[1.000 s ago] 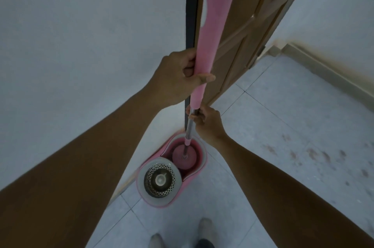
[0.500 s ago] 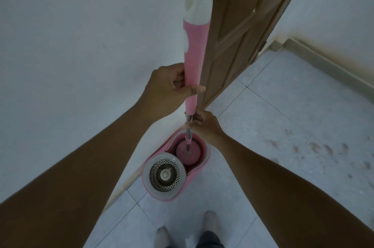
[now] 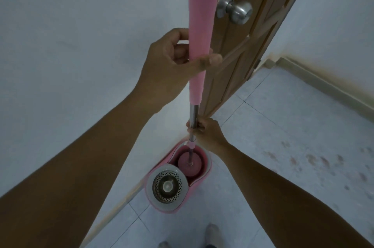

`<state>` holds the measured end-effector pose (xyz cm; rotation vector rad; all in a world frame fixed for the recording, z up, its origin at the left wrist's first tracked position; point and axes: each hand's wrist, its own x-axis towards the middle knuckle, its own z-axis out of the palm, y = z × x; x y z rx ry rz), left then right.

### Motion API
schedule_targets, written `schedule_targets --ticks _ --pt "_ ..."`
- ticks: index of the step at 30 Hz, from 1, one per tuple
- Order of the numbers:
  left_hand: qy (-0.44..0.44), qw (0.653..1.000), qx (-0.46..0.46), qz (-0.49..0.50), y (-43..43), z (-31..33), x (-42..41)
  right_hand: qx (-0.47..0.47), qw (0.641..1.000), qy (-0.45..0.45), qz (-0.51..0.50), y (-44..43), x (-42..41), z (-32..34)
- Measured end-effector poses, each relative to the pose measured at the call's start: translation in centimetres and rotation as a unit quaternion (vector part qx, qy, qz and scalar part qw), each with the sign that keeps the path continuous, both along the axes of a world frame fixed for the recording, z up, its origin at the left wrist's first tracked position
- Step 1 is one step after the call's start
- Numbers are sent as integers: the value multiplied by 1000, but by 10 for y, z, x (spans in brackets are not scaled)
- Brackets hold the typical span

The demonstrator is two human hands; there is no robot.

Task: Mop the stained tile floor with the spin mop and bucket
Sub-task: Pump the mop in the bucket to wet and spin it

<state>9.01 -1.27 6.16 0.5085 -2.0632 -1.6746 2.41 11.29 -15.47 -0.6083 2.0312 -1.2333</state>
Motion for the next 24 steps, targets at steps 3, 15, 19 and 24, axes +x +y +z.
schedule_targets --ticks 3,15,19,24 --pt "-33 994 31 -104 -7 1 9 -6 1000 24 6 6 4 12" --pt "5 988 -57 -141 6 48 25 -16 998 62 12 8 8 79" --pt "-45 986 -66 -146 21 42 42 27 998 41 31 30 26 84" --pt "-10 988 -105 -110 25 75 47 -1 998 58 19 32 29 113"
